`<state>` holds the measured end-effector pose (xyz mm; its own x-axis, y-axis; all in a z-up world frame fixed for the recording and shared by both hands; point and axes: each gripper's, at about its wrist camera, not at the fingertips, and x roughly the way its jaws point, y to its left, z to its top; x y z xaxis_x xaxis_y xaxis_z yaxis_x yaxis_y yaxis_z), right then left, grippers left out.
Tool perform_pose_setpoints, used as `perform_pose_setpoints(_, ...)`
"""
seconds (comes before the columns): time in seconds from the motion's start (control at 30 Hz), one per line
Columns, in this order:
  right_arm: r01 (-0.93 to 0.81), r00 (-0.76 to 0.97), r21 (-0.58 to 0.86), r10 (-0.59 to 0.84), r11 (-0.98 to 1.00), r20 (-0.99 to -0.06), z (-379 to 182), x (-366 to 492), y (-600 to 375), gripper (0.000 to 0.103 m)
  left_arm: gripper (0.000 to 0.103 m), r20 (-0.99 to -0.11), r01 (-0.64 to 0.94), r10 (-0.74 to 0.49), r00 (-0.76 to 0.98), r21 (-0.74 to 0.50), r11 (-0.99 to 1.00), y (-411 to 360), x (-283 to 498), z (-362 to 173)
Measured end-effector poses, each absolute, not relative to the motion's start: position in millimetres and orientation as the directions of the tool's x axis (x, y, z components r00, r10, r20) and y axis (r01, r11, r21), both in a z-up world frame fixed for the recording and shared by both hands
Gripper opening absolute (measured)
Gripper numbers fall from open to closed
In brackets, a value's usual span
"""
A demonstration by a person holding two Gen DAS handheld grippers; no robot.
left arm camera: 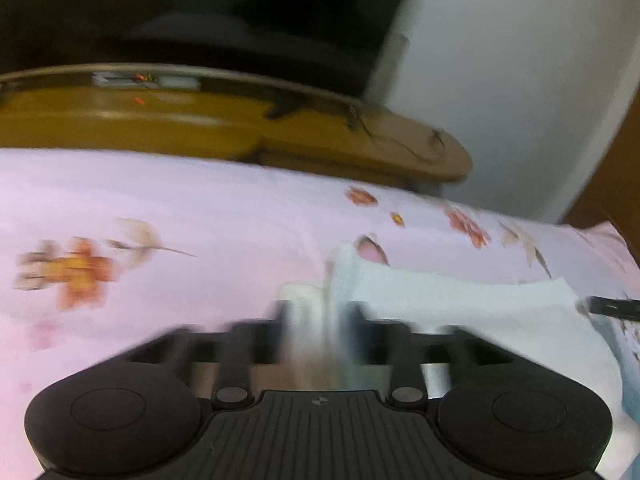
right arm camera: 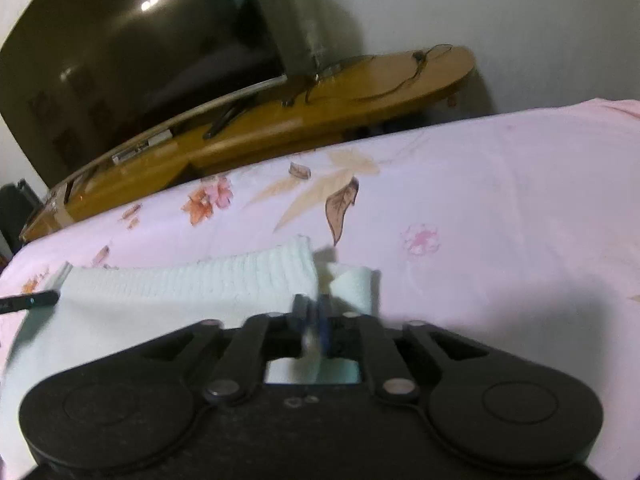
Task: Fold small clothes
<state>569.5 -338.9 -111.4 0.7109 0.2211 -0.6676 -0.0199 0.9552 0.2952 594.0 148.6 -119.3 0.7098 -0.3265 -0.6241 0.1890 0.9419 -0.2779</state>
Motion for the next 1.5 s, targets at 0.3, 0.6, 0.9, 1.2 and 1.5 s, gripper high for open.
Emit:
perform_pose_setpoints(0.3, -0.010, 0.692, 0.537, 0.393, 0.844, -0.605, -103, 399, -374, 0.031, 0.050, -0.619, 0.187, -0.482, 0.620, -0.480, 0.857, 182, 447, -134)
perform_pose_setpoints(0.6, 0.005, 0.642, 0.638, 0.486, 0.770, -0.592, -122, 373, -372, 0.027, 0.047, -0.634, 0.156, -0.497, 0.592, -0.515, 0.843, 176, 427, -149)
perform_pose_setpoints(0.9, -0.056, 0.646, 0.507, 0.418, 0.860, -0.638, -100, 361, -352, 0.005, 0.005, -0.686, 0.210, -0.434, 0.584, -0.388, 0.897, 163, 421, -133)
perform_pose_setpoints(1.2, -0.008, 0.666, 0.433, 0.328, 0.901, -0.670, -103, 356, -354, 0.018, 0.054, -0.682, 0.132, -0.276, 0.678, -0.256, 0.957, 178, 404, -113)
perform_pose_setpoints(1.5, -0.228, 0.718, 0.173, 0.285, 0.958, -0.635, -89, 412, -245, 0.024, 0.068, -0.555, 0.324, -0.401, 0.729, -0.238, 0.916, 10, 431, -108)
